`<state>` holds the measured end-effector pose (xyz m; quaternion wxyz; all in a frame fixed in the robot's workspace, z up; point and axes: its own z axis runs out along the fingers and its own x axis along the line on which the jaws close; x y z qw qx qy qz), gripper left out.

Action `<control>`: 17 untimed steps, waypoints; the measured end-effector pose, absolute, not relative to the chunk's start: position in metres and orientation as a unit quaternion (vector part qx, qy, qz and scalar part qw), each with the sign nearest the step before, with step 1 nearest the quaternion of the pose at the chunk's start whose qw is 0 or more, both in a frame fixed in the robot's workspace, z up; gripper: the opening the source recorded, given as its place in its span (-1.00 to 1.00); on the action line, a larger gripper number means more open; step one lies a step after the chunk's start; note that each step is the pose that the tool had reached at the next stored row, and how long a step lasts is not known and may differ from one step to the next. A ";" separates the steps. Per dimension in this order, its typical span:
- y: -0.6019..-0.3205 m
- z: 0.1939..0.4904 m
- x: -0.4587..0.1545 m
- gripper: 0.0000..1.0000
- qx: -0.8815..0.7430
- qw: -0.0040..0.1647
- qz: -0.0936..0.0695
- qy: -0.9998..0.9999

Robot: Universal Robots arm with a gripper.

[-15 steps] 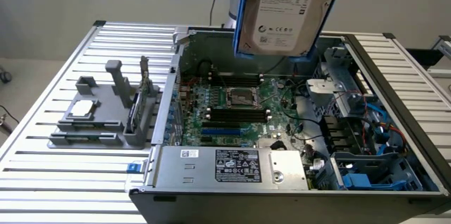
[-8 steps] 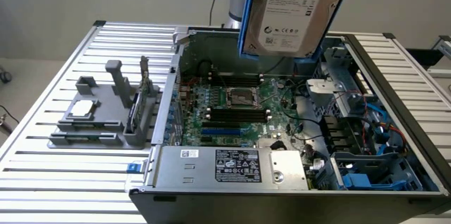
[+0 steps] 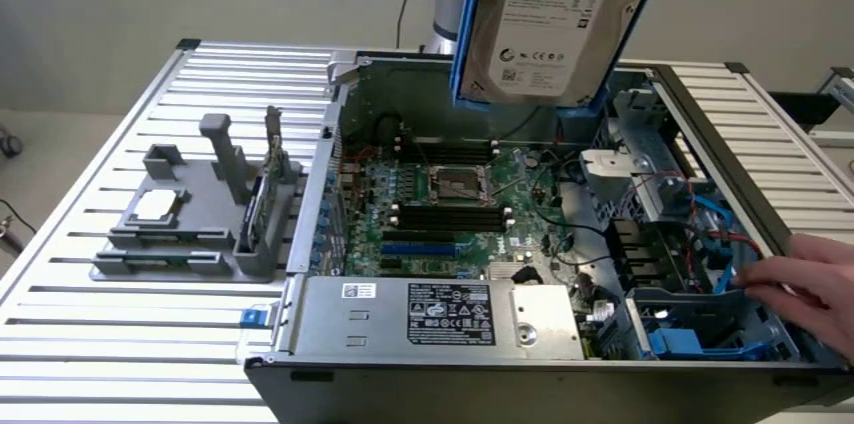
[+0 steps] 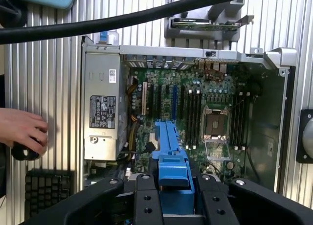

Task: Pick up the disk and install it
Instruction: 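Pick up the disk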

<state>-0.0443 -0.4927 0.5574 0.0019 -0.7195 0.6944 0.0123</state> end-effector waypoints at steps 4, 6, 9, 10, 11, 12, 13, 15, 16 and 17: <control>-0.493 0.557 -0.044 -0.34 -0.719 0.004 0.014 0.694; -0.493 0.557 -0.044 -0.34 -0.719 0.005 0.015 0.694; -0.493 0.557 -0.044 -0.34 -0.719 0.006 0.017 0.694; -0.493 0.557 -0.044 -0.34 -0.719 0.007 0.017 0.694; -0.493 0.557 -0.044 -0.34 -0.719 0.007 0.017 0.694; -0.493 0.557 -0.044 -0.34 -0.719 0.008 0.018 0.694; -0.493 0.557 -0.044 -0.34 -0.719 0.008 0.018 0.694; -0.493 0.557 -0.044 -0.34 -0.719 0.009 0.019 0.694; -0.493 0.557 -0.044 -0.34 -0.719 0.009 0.019 0.694; -0.493 0.557 -0.044 -0.34 -0.719 0.009 0.019 0.694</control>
